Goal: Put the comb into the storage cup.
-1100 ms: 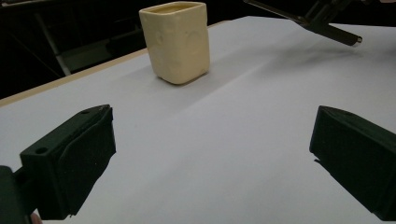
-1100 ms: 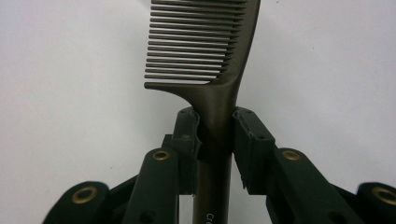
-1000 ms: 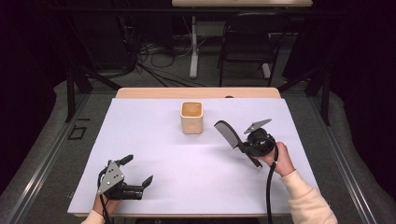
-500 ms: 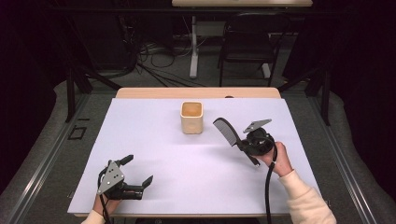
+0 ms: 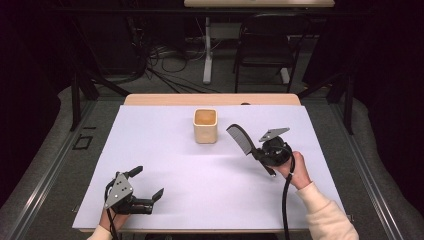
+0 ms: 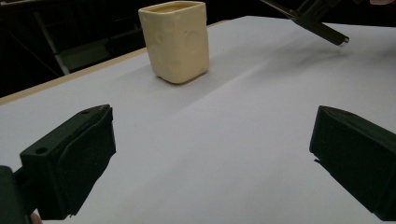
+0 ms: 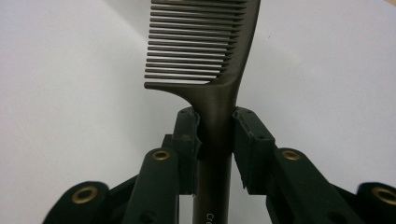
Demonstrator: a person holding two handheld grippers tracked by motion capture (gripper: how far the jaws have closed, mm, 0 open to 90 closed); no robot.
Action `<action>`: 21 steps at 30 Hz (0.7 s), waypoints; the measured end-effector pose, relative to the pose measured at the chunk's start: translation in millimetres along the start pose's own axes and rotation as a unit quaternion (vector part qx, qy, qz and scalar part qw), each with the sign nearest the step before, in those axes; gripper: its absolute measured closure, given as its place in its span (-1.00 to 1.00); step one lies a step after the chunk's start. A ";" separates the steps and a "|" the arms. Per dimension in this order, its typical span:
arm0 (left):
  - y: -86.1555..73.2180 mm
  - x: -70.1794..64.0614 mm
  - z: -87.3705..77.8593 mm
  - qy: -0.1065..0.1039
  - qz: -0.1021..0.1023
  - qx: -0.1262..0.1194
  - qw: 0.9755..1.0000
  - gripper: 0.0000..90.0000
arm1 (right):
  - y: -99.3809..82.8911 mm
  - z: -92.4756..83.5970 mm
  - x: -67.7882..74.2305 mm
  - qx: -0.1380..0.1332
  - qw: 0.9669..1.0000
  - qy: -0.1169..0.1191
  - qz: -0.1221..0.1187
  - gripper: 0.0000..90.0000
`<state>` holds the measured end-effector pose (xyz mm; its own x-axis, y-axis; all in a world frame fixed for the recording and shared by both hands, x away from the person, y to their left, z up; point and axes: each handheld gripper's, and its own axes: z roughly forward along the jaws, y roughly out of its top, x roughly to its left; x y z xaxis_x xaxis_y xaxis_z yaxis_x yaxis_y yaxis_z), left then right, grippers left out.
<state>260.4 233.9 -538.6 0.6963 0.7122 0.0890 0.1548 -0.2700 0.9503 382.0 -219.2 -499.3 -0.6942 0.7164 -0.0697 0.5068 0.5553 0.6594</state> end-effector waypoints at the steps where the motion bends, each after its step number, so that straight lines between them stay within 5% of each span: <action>1: 0.0 0.0 0.0 0.000 0.000 0.000 1.000 -0.99 | 0.4 -0.2 0.4 0.001 1.000 0.001 0.000 0.59; 21: 0.4 0.1 0.8 0.000 0.001 0.000 1.000 -0.99 | 3.2 -0.4 4.0 -0.027 1.000 -0.003 -0.003 0.59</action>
<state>261.1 233.4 -538.4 0.6962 0.7119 0.0920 0.1528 -0.2722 0.9500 380.6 -214.8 -497.1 -0.6934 0.7162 -0.0786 0.4741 0.5357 0.6988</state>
